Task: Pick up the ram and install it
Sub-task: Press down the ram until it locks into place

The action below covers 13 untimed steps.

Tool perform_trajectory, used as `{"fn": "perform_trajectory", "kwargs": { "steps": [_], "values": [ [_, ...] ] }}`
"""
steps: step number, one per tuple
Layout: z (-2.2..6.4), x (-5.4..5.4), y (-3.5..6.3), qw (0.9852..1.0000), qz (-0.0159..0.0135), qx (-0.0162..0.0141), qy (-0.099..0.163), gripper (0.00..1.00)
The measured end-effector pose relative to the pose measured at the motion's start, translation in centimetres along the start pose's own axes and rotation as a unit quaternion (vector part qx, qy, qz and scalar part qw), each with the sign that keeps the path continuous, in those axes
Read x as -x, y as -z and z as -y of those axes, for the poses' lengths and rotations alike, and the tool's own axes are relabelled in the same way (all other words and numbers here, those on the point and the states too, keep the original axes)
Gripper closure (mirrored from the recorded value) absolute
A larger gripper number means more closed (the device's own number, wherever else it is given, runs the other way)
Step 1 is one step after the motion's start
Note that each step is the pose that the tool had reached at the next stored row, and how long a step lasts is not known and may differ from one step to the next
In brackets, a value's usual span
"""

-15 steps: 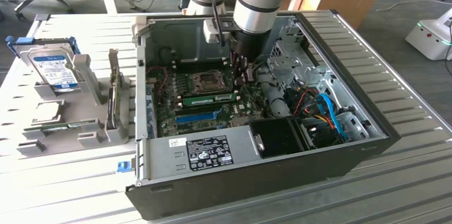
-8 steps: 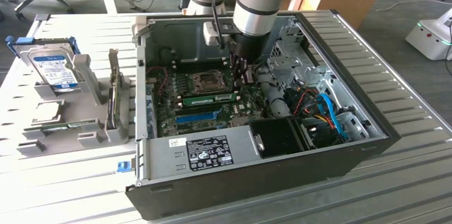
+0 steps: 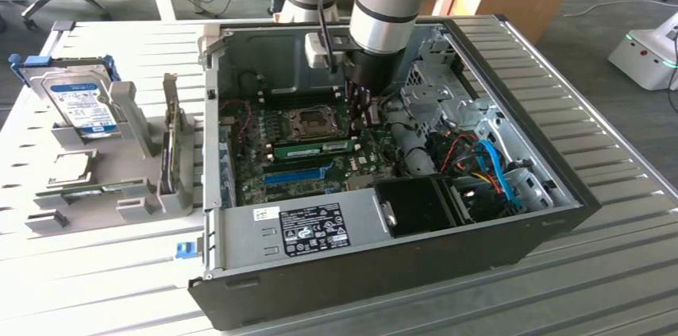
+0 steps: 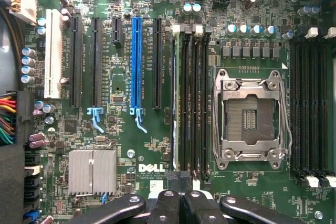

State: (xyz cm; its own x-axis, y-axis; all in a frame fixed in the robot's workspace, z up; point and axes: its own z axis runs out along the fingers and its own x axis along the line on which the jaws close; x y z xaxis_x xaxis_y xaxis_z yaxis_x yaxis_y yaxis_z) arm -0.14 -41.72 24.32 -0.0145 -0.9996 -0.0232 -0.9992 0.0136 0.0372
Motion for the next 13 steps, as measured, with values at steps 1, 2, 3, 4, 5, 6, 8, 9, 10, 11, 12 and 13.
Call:
{"fn": "perform_trajectory", "kwargs": {
  "steps": [1,2,3,4,5,6,8,9,10,11,12,13],
  "values": [
    [0.0,0.04,0.0,1.0,0.0,0.0,0.0,0.89],
    [0.0,0.09,0.0,1.0,-0.0001,0.0,0.0,0.89],
    [0.0,0.14,0.0,1.0,-0.0002,0.0,0.0,0.89],
    [0.0,0.2,0.0,1.0,-0.0002,0.0,0.0,0.89],
    [0.0,0.24,0.0,1.0,-0.0002,0.0,0.0,0.89],
    [0.0,0.26,0.0,1.0,-0.0002,0.0001,0.0,0.89],
    [0.0,0.26,0.0,1.0,-0.0002,0.0001,0.0,0.89],
    [-0.01,0.26,0.0,1.0,-0.0002,0.0001,0.0,0.89],
    [0.0,0.26,-0.01,1.0,-0.0002,0.0,0.0,0.89],
    [0.0,0.27,-0.07,1.0,-0.0001,0.0,0.0,0.89],
    [0.0,0.27,-0.14,1.0,-0.0001,0.0,0.0,0.89],
    [0.01,0.26,-0.21,1.0,-0.0002,0.0,0.0,0.89]
  ]
}}
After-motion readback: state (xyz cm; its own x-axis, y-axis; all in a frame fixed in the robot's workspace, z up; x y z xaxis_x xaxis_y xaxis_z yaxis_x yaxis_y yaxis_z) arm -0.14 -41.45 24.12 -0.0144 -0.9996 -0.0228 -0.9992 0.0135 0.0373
